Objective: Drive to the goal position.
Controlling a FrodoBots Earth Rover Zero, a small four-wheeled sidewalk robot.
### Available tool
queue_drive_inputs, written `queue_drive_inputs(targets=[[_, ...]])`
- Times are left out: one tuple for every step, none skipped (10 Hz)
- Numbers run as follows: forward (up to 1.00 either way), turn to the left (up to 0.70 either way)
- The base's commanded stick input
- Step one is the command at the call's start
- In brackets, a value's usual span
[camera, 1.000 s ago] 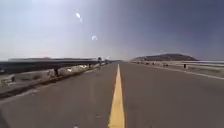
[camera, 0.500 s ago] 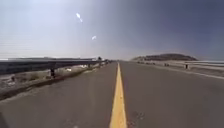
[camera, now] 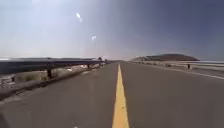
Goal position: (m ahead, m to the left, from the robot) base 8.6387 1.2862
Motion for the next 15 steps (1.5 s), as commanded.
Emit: queue_drive_inputs(targets=[[0.5, 0.0], [0.5, 0.0], [0.5, 0.0], [0.5, 0.0], [0.5, 0.0], [0.5, 0.0], [0.5, 0.0], [0.5, 0.0], [0.5, 0.0], [0.5, 0.0], [0.5, 0.0], [0.5, 0.0], [0.5, 0.0], [0.5, 0.0], [0.5, 0.0]])
